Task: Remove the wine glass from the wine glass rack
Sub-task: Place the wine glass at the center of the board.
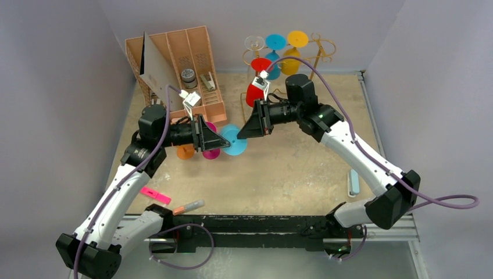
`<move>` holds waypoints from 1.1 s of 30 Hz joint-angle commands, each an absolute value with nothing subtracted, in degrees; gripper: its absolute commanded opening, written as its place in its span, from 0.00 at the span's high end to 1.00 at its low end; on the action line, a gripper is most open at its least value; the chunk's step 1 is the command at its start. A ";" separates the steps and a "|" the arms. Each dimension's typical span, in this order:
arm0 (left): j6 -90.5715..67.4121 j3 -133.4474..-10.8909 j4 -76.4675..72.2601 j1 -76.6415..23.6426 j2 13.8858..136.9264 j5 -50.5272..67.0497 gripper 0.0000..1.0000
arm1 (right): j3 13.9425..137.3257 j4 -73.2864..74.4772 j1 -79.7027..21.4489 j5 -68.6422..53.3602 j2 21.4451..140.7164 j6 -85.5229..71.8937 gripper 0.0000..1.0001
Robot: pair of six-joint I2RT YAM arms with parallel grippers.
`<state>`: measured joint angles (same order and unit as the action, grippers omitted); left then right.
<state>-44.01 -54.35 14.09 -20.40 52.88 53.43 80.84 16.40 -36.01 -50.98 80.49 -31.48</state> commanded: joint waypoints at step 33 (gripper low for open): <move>-49.63 -50.91 -2.45 -21.36 48.37 50.86 1.00 | 69.88 0.52 -36.76 -59.50 73.78 -42.06 0.76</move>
